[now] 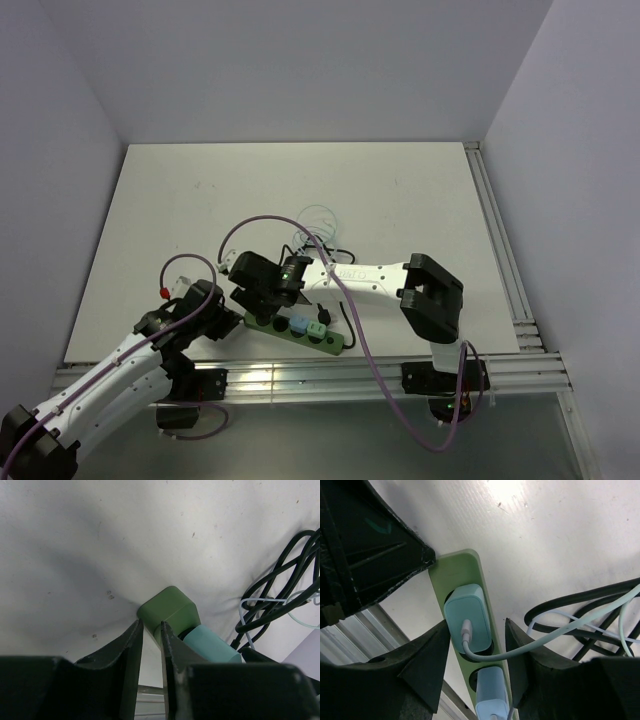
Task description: Insert the plug
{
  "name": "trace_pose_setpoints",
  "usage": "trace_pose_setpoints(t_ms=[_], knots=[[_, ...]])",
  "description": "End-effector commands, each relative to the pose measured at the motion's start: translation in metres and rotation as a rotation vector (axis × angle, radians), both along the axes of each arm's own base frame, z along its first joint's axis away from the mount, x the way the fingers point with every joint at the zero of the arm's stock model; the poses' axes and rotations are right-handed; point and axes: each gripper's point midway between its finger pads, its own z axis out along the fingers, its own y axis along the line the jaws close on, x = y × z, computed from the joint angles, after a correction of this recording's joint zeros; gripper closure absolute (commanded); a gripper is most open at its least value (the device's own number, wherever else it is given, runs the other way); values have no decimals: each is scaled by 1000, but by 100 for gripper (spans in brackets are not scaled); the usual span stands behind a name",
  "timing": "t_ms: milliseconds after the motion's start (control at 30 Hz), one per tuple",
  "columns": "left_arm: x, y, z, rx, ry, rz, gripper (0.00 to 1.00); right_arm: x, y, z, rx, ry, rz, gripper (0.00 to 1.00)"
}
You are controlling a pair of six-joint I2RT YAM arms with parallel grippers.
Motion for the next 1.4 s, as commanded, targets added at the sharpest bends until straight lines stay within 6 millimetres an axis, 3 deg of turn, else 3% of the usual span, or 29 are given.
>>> trace_pose_setpoints(t_ms=[0, 167, 400, 567, 667, 733, 833, 867, 900, 1000, 1067, 1100, 1133, 1200, 1233, 1367], knots=[[7, -4, 10, -17, -32, -7, 73, 11, 20, 13, 76, -28, 10, 46], [6, -4, 9, -10, -28, -12, 73, 6, 21, 12, 82, -13, 26, 51], [7, -5, 10, -16, -37, -16, 74, 4, 21, 12, 97, -4, 32, 47], [6, -4, 9, -9, -29, -19, 73, 3, 24, 10, 95, 4, 37, 49], [6, -3, 9, -6, -29, -17, 73, 5, 22, 6, 79, 0, 30, 58], [6, -3, 10, -6, -31, -15, 73, 4, 20, 1, 63, 7, 31, 70], [6, -3, 9, -10, -34, -16, 73, 1, 14, -5, 50, 11, 32, 77], [6, -3, 9, -11, -33, -15, 73, 2, 13, -7, 47, 9, 28, 82], [7, -3, 9, -12, -33, -12, 73, 2, 12, -8, 52, 6, 25, 96], [5, -2, 2, -5, -18, -11, 73, -1, 2, -21, 36, 1, 24, 100], [4, -4, 1, -11, -14, -16, 73, -7, -16, -44, 5, 2, 28, 100], [4, -4, 0, -11, -12, -17, 74, -7, -13, -43, 45, -6, 35, 100], [5, -4, 1, -9, -13, -15, 74, -15, -29, -61, 19, 17, 24, 100], [4, -2, 1, -3, -12, -9, 73, -20, -32, -66, 63, 19, 13, 100], [4, -1, 0, -2, -11, -9, 74, -29, -47, -82, 28, 30, 9, 100], [4, -4, -2, -26, -17, -2, 74, -47, -51, -106, -44, 17, 35, 100]])
